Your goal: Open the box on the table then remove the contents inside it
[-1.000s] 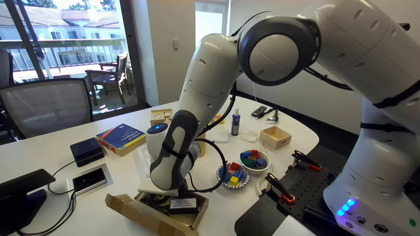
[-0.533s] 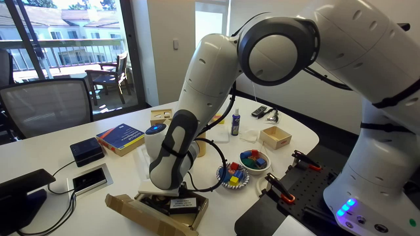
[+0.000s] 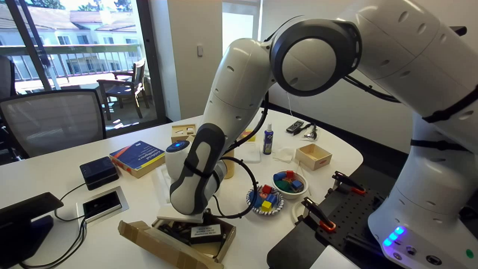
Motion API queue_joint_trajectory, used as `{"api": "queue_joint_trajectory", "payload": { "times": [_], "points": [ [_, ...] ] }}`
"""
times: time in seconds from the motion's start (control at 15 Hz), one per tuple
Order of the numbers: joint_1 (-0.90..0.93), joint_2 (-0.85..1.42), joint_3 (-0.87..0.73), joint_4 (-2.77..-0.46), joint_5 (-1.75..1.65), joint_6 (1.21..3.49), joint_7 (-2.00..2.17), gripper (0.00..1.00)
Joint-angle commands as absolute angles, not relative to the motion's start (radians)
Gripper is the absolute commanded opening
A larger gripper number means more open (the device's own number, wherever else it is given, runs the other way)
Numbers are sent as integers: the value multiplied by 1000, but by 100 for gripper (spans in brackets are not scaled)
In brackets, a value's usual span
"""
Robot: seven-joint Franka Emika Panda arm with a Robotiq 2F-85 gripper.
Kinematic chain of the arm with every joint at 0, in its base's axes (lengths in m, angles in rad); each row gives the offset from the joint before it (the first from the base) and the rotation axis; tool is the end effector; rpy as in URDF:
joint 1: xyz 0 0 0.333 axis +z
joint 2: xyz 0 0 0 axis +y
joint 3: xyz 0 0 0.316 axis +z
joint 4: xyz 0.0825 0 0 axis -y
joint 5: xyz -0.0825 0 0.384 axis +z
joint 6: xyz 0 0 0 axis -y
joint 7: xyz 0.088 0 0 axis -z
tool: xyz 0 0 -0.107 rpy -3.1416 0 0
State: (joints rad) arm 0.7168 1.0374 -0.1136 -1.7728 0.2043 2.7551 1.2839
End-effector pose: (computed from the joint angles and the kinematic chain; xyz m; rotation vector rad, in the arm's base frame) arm 0.5002 0.3327 -0.0214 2.8367 -1.2305 -0.0048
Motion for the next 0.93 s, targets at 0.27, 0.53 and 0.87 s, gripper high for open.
{"api": "queue_joint_trajectory", "payload": {
  "times": [0.27,0.53,0.87],
  "points": [
    [631,885,-18,-1816,154,2788,1176,0],
    [578,767,58,-1850,149,2773,1061,0],
    [537,606,96,-1918,151,2791,970,0]
  ]
}}
